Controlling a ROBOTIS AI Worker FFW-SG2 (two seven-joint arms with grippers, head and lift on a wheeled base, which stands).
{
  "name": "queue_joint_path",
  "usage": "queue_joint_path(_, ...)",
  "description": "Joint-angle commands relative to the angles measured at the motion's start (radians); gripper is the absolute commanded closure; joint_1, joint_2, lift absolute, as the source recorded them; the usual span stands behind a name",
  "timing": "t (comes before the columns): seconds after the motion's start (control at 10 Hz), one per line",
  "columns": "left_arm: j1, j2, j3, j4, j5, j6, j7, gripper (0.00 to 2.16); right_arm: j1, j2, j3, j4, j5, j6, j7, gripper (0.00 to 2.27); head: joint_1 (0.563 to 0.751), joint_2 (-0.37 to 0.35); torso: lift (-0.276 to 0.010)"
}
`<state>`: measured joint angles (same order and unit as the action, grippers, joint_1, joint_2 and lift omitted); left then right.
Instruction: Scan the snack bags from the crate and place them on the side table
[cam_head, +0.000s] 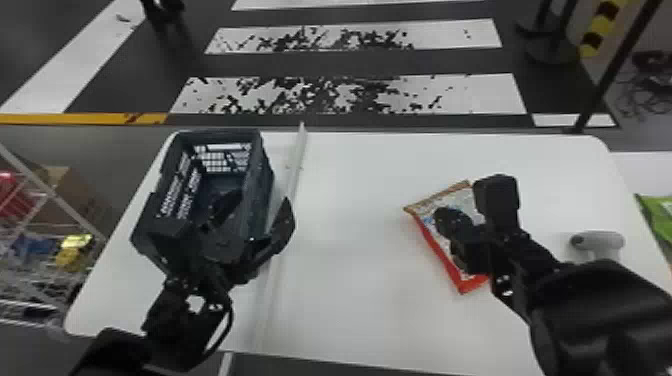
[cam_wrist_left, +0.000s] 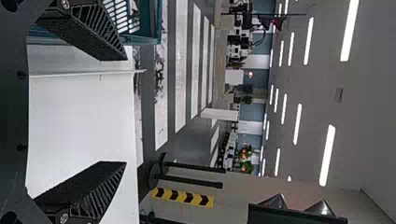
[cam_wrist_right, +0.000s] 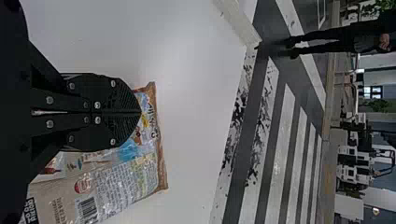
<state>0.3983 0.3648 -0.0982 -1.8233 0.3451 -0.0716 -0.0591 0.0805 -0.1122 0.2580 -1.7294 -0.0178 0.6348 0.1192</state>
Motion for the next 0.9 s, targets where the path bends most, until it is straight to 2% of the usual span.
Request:
queue_joint_path(0.0, -0.001, 0.000, 0.000, -0.002, 0.000, 0.000, -0.001, 0.08, -0.061, 0.000, 0.044, 0.091, 0.002, -0.025, 0.000, 2.25, 0.695, 0.144, -0.050)
queue_joint_path(0.4, 0.001, -0.001, 0.002, -0.001, 0.000, -0.003, 0.001, 0.08, -0.177, 0.034, 0.098, 0.281, 0.026, -0.049, 0.008, 2.25, 0.695, 0.177, -0.050)
queue_joint_path(0.8, 0.002, -0.003, 0.002, 0.002, 0.000, -0.003, -0.001, 0.08, -0.255, 0.042, 0.119, 0.406, 0.056, -0.059, 0.008, 2.25, 0.695, 0.181, -0.050)
